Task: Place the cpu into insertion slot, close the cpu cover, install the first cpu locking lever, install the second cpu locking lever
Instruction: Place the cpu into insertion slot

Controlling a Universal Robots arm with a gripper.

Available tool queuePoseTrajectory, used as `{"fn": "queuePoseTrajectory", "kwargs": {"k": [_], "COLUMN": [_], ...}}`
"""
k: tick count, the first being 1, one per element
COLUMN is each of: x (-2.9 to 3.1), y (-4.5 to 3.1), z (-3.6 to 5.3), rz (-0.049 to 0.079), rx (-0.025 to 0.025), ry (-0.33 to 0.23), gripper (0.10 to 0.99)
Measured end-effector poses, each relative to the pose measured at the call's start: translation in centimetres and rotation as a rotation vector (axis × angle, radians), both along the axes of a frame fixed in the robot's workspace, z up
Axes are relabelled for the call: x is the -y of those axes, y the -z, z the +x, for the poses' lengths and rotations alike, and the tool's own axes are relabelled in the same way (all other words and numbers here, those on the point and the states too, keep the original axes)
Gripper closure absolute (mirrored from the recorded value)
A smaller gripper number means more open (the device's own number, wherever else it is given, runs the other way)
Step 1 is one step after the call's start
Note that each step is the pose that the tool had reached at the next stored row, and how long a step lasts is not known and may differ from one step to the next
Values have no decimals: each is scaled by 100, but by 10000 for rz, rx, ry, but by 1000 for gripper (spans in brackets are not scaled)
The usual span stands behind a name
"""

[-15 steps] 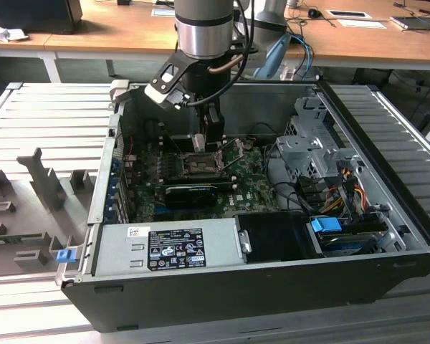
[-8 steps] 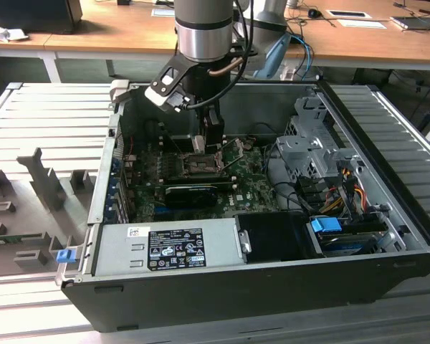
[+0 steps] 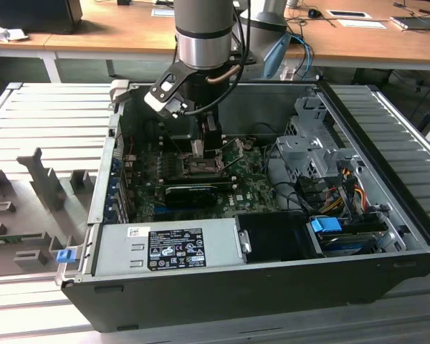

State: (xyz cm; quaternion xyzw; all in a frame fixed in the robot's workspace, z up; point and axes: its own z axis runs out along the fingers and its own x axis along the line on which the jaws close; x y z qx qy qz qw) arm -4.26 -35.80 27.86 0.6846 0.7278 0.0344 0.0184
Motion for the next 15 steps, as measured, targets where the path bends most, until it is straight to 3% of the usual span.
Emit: {"fn": "queuePoseTrajectory", "kwargs": {"k": [8,12,15], "x": [0,0,-50], "y": [98,203,269], "z": [1,1,1], "rz": [32,34,33], "rx": [0,5,6], "ry": [7,4,8], "gripper": [557,557,557]}}
